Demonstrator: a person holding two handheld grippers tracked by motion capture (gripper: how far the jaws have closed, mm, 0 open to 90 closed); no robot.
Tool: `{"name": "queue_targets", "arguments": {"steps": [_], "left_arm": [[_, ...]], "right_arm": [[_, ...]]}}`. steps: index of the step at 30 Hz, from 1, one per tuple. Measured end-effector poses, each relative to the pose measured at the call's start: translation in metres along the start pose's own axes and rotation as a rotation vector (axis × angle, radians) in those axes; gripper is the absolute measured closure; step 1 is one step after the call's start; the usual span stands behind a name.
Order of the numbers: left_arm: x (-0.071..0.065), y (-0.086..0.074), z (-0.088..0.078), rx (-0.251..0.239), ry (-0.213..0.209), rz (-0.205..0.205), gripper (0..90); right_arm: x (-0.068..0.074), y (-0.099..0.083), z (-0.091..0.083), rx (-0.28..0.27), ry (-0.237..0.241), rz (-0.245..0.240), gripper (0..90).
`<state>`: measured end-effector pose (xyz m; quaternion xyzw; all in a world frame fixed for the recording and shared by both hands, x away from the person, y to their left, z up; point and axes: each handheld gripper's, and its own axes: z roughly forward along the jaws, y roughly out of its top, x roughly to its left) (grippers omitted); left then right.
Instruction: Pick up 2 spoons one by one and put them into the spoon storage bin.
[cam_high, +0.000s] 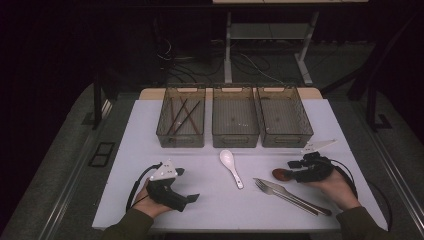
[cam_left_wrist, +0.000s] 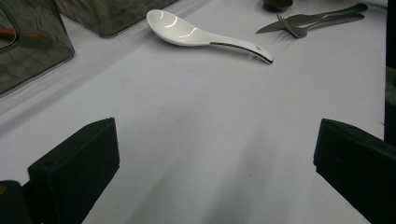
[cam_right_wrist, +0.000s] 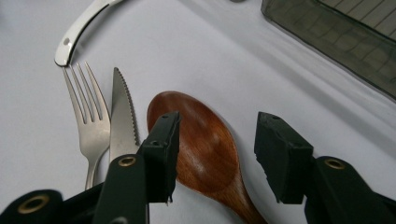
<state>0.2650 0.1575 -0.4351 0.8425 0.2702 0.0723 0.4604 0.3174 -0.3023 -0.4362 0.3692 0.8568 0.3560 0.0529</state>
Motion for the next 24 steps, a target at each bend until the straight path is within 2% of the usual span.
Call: {"name": "queue_targets", "arguments": {"steps": [6, 15, 18, 24], "left_arm": [[-0.0001, 0.0, 0.0002, 0.003, -0.003, 0.002, 0.0], [-0.0004, -0.0001, 0.0006, 0.008, -0.002, 0.007, 0.0], [-0.0007, -0.0003, 0.0012, 0.006, -0.001, 0.006, 0.0], [-0.0009, -0.0002, 0.0013, 0.012, 0.001, 0.012, 0.0]], "right_arm": [[0.0015, -0.0022, 0.0013, 0.017, -0.003, -0.009, 48.9], [0.0053, -0.0047, 0.0054, 0.063, -0.019, -0.058, 48.9], [0.0071, -0.005, 0.0052, 0.068, -0.021, -0.076, 51.7], [0.0086, -0.0061, 0.0036, 0.078, 0.011, -0.101, 62.4]]}}
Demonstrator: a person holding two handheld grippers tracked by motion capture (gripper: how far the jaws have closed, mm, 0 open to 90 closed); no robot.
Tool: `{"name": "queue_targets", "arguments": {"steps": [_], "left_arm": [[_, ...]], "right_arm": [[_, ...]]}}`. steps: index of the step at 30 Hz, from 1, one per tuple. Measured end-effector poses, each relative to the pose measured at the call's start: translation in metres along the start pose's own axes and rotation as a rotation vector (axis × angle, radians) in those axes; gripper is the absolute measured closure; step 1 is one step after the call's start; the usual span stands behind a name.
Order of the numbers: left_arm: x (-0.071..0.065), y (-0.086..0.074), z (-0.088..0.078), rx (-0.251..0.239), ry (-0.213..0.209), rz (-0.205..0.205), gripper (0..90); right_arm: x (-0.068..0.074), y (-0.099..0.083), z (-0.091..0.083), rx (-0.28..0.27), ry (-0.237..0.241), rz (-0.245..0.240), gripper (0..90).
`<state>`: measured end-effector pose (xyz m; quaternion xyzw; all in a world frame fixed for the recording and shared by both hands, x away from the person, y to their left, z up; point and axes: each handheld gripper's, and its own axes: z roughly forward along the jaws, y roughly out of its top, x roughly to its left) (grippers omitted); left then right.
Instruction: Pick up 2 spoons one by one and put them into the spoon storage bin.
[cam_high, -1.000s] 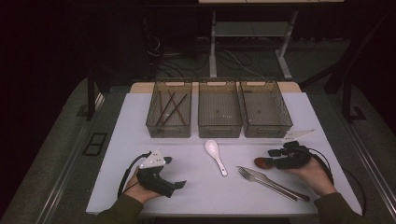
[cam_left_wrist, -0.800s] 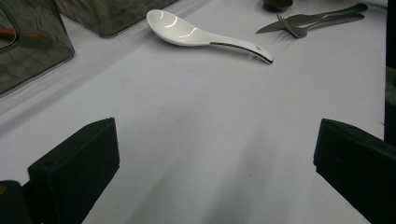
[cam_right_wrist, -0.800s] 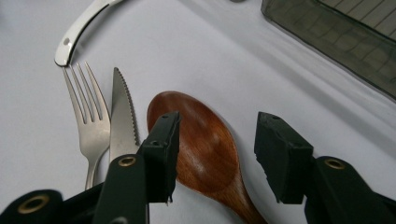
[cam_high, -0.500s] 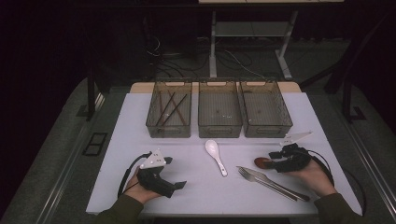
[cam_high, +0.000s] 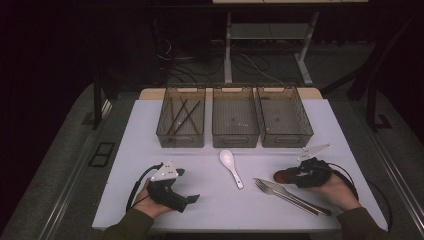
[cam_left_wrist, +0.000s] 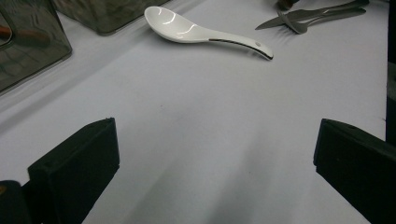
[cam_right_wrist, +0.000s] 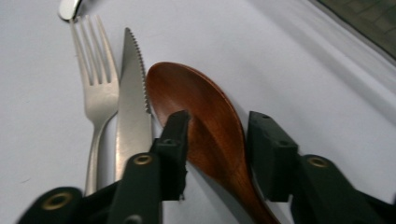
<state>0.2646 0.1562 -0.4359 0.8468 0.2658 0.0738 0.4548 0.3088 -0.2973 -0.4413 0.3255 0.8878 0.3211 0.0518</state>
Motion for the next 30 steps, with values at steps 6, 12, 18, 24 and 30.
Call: {"name": "queue_targets", "arguments": {"steps": [6, 12, 18, 24, 30], "left_arm": [[-0.0001, 0.0, 0.0004, 0.003, 0.0, 0.003, 0.0], [-0.0003, 0.0001, 0.0006, 0.005, -0.001, 0.004, 0.0], [-0.0007, 0.0003, 0.0007, 0.004, -0.005, 0.005, 0.0], [-0.001, -0.0001, 0.0004, -0.002, -0.015, 0.013, 0.0], [-0.0001, -0.0004, 0.0002, -0.005, -0.015, 0.01, 0.0]], "right_arm": [[0.0021, -0.0013, -0.0023, 0.017, 0.016, -0.027, 71.2], [0.0027, -0.0032, -0.005, 0.023, 0.034, -0.038, 79.5], [0.0034, -0.0029, -0.0049, 0.026, 0.035, -0.045, 81.9], [0.0025, -0.0025, -0.0057, 0.028, 0.021, -0.034, 82.1], [0.0001, -0.0021, -0.0095, -0.001, 0.021, 0.007, 82.1]]}}
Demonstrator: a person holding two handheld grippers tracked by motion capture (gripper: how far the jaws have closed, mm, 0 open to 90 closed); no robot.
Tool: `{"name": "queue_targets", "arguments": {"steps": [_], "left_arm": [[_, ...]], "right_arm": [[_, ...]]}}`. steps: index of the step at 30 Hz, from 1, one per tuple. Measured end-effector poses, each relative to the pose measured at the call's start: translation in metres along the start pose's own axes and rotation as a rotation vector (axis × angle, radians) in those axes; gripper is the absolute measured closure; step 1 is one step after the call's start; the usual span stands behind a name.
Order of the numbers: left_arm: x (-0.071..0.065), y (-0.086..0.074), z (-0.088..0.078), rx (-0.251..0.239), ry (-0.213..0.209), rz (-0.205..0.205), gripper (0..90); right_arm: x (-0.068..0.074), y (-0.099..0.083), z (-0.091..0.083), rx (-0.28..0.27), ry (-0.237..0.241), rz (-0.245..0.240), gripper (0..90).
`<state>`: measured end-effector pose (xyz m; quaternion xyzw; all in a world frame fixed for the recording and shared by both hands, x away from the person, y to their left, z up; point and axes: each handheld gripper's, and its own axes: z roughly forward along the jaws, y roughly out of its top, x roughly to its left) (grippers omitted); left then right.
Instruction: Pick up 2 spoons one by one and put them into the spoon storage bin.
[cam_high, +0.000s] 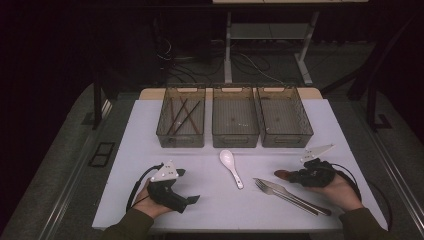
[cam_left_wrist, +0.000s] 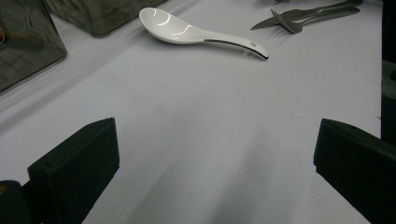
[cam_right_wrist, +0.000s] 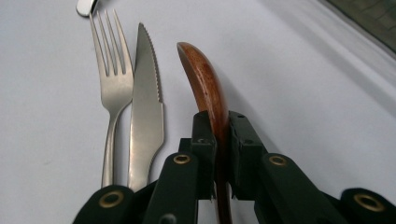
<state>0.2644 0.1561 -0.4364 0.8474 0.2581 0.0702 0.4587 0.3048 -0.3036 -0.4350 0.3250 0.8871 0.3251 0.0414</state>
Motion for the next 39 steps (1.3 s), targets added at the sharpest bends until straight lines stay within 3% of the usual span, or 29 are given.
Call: {"name": "queue_targets", "arguments": {"steps": [16, 39], "left_arm": [[0.003, -0.003, -0.001, -0.032, -0.001, -0.006, 0.0], [0.002, -0.002, 0.0, -0.025, -0.007, -0.006, 0.0]], "right_arm": [[0.002, 0.008, -0.007, -0.037, -0.041, 0.032, 82.3], [-0.003, 0.03, -0.016, -0.184, -0.035, 0.12, 82.3]]}}
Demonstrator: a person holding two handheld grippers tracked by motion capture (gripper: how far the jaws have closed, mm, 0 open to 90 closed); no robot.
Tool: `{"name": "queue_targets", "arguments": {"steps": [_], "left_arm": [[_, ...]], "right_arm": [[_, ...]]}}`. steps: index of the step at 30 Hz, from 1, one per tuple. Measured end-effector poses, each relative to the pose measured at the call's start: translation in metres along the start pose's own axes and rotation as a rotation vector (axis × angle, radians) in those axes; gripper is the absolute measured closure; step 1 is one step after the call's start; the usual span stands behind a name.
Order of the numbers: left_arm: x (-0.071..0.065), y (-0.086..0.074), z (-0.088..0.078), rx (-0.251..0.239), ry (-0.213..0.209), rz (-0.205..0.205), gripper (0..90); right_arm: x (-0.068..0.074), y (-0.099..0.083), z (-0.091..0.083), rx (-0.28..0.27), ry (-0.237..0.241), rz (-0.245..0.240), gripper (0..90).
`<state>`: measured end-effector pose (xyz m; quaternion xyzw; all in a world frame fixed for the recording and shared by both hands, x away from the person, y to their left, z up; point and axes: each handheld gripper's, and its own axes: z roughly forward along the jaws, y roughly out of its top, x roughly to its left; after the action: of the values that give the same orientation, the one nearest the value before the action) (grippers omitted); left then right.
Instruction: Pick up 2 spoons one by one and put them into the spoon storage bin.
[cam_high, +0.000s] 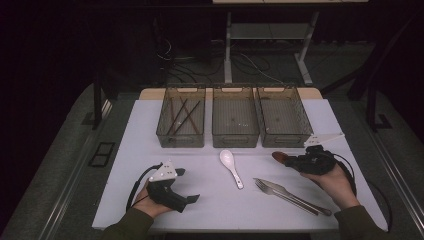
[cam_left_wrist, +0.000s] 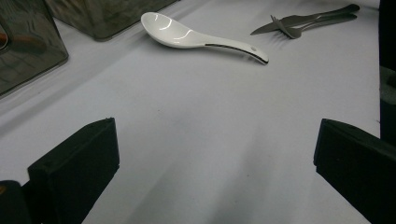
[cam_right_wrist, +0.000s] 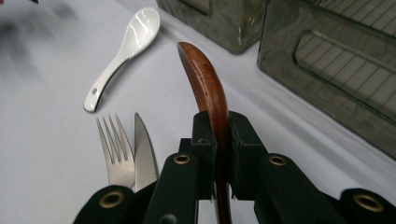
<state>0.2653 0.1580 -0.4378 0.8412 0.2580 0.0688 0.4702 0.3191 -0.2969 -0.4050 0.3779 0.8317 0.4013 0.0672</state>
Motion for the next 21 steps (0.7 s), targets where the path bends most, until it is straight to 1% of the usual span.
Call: {"name": "queue_targets", "arguments": {"steps": [11, 13, 14, 17, 21], "left_arm": [[0.0, 0.0, 0.0, 0.003, -0.003, 0.004, 0.0], [0.0, 0.0, 0.0, 0.0, -0.003, 0.003, 0.0], [0.0, 0.0, 0.0, 0.0, -0.003, 0.003, 0.0], [0.0, 0.0, 0.0, 0.0, -0.003, 0.003, 0.0], [0.0, 0.0, 0.0, -0.011, -0.012, -0.003, 0.0]], "right_arm": [[0.004, 0.016, 0.005, -0.055, 0.006, 0.006, 82.3], [0.005, 0.019, 0.005, -0.064, 0.016, 0.003, 82.3], [0.005, 0.02, 0.005, -0.068, 0.016, 0.01, 82.3], [0.006, 0.024, 0.006, -0.079, 0.015, 0.009, 82.3], [0.006, 0.028, 0.007, -0.097, 0.011, 0.016, 82.3]]}}
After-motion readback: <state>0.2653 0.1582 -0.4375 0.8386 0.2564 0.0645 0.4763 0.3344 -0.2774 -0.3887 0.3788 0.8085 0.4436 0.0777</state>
